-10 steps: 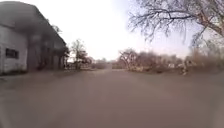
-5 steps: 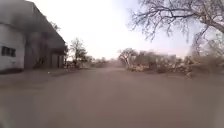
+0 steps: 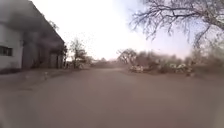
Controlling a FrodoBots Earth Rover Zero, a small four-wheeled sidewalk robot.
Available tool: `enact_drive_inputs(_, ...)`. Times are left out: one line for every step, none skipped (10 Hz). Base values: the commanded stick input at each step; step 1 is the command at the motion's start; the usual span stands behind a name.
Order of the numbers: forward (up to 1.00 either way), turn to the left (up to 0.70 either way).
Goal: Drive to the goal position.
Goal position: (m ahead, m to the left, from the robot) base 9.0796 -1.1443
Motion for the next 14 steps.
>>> enact_drive_inputs(0.7, -0.31)
enact_drive_inputs(0.7, -0.14)
enact_drive_inputs(0.7, -0.03)
enact_drive_inputs(0.7, 0.0)
enact_drive_inputs(0.7, 0.0)
enact_drive_inputs(0.7, 0.0)
enact_drive_inputs(0.7, 0.0)
enact_drive_inputs(0.7, 0.0)
enact_drive_inputs(0.7, 0.0)
enact_drive_inputs(0.7, 0.0)
enact_drive_inputs(0.7, 0.0)
enact_drive_inputs(0.7, 0.0)
enact_drive_inputs(0.7, 0.0)
enact_drive_inputs(0.7, 0.0)
